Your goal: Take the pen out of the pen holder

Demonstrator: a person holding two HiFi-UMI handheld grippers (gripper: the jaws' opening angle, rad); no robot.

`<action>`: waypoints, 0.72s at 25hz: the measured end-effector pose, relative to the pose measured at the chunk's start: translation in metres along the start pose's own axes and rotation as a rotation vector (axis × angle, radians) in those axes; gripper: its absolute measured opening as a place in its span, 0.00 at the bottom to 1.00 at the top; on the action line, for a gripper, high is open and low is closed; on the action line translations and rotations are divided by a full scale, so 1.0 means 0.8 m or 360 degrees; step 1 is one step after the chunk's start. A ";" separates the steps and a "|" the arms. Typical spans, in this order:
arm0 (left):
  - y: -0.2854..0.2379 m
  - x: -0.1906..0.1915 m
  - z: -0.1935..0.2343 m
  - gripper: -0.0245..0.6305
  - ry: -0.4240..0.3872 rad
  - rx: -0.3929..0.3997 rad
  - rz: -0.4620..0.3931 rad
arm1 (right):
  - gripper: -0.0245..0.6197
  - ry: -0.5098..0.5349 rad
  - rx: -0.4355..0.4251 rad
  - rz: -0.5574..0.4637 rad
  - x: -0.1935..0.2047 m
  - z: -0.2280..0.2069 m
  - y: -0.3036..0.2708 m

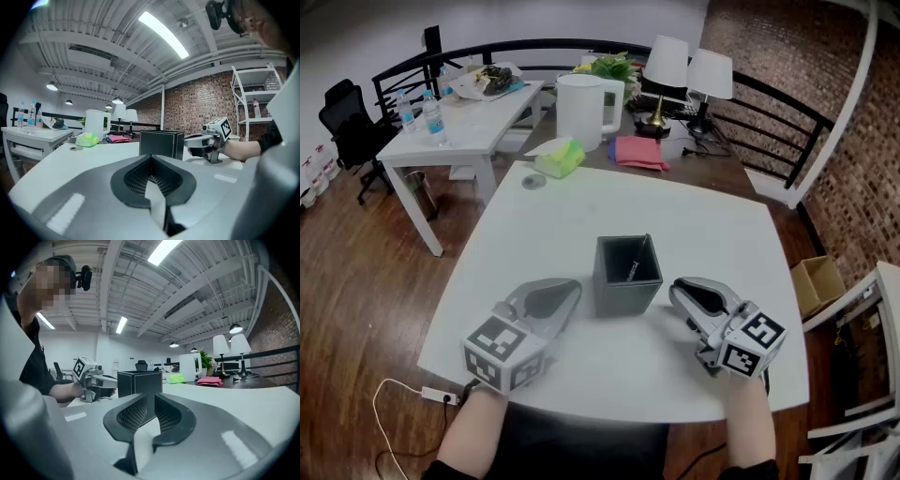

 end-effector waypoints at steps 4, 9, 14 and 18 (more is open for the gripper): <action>0.005 0.001 0.002 0.04 -0.0015 0.0007 0.0023 | 0.16 -0.0045 0.0002 -0.0113 -0.030 -0.004 0.010; 0.005 0.003 0.002 0.04 -0.0017 0.0012 0.0025 | 0.21 -0.0003 -0.0043 -0.0170 -0.078 -0.010 -0.005; 0.007 0.003 0.003 0.04 -0.0019 0.0007 0.0029 | 0.33 0.0022 -0.0102 -0.0086 -0.094 -0.025 -0.049; 0.003 0.004 0.002 0.04 -0.0016 0.0011 0.0028 | 0.34 0.0056 -0.0166 0.0068 -0.092 -0.035 -0.081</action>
Point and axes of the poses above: the fingertips, and each gripper's own axes: y backward along the fingers, z to its left, x out of its underside, the point moved 3 cm from there along y, backward along the fingers, and after that the axes turned 13 degrees about -x, right-handed, at the moved point
